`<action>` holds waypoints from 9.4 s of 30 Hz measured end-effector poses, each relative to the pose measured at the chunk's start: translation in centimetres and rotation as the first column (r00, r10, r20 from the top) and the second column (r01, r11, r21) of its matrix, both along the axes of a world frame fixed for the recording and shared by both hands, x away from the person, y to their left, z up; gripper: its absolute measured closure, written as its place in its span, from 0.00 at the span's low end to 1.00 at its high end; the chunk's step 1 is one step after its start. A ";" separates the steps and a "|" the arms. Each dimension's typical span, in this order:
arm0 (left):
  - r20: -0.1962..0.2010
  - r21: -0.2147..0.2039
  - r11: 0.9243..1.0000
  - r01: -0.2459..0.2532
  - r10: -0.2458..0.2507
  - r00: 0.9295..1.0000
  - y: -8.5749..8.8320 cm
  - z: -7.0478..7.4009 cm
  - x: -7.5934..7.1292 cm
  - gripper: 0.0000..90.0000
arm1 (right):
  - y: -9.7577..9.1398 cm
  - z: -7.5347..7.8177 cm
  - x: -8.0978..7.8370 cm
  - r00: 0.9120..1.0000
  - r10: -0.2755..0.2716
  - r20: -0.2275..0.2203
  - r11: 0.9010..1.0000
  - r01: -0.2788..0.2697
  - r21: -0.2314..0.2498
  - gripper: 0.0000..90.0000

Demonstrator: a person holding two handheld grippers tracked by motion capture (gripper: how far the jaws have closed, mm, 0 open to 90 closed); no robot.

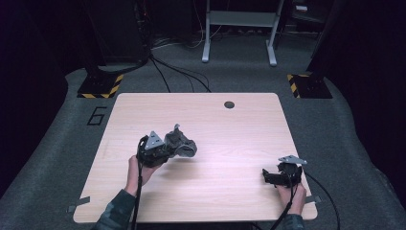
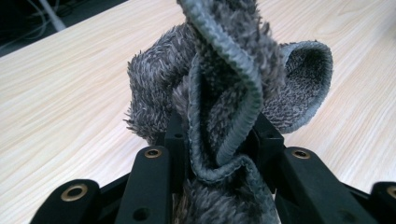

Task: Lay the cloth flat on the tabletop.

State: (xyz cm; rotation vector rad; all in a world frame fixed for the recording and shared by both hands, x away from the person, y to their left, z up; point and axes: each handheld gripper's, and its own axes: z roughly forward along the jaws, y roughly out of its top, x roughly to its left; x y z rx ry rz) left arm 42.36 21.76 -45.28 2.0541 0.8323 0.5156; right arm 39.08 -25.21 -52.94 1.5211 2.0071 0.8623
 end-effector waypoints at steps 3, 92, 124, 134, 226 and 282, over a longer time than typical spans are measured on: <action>-0.008 0.007 1.000 0.018 -0.018 1.000 -0.7 -0.2 0.5 0.73 | 0.0 0.0 0.0 1.000 0.000 0.000 1.000 0.000 0.000 0.04; -0.187 -0.122 0.991 0.052 -0.075 0.979 0.0 -3.9 1.1 0.57 | 18.4 5.4 4.4 0.908 0.412 0.073 0.900 -0.418 0.125 0.55; -0.199 -0.140 0.990 -0.009 -0.019 0.980 1.7 -3.7 1.5 0.93 | 15.1 4.9 4.9 0.952 0.303 0.033 0.947 -0.305 0.102 0.96; -0.220 -0.102 0.994 -0.039 0.016 0.975 2.5 -4.6 1.2 0.93 | 12.7 4.4 5.5 0.980 0.198 0.018 0.974 -0.199 0.106 0.96; -0.195 -0.205 0.976 -0.079 0.039 0.980 2.3 -2.0 1.2 0.94 | 15.5 2.3 4.6 0.960 0.274 0.052 0.961 -0.270 -0.066 0.99; -0.239 -0.194 0.964 -0.181 0.132 0.962 4.0 -5.4 2.0 0.94 | 15.5 3.9 5.2 0.920 0.388 -0.046 0.919 -0.390 -0.058 0.96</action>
